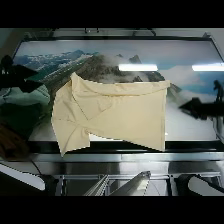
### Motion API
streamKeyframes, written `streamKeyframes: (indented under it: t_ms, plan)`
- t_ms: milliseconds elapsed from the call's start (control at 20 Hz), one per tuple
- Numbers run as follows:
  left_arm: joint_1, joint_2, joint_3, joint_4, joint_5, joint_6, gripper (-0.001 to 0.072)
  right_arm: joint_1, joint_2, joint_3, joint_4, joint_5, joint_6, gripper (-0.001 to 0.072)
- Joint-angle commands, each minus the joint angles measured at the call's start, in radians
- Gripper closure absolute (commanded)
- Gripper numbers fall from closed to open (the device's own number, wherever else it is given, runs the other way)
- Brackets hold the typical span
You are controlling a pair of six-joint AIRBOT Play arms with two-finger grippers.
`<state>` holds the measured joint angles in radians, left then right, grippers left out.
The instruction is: Fold the shirts.
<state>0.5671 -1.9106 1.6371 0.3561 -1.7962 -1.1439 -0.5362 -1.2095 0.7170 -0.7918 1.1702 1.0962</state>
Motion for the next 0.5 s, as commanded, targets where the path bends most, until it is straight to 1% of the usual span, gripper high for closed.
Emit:
streamKeyframes:
  t_ms: [0,100,200,300,400,450]
  plan:
    - [0.064,0.160,-0.302,0.161,0.043,0.060,0.0001,-0.026,0.193,-0.300,-0.145,-0.010,0.143,0.0181]
    - [0.107,0.222,-0.406,0.204,0.112,0.071,0.0001,-0.014,0.255,-0.412,-0.095,-0.032,0.144,0.0186]
    - [0.137,0.267,-0.479,0.212,0.125,0.071,0.0001,0.008,0.269,-0.478,-0.033,-0.056,0.143,0.0188]
    - [0.146,0.301,-0.531,0.248,0.140,0.071,0.0001,0.057,0.257,-0.506,-0.016,-0.103,0.143,0.0191]
    - [0.144,0.319,-0.576,0.294,0.158,0.070,0.0002,0.108,0.212,-0.509,-0.014,-0.136,0.142,0.0278]
    - [0.137,0.319,-0.587,0.316,0.159,0.070,0.0002,0.141,0.182,-0.509,0.004,-0.146,0.130,0.0277]
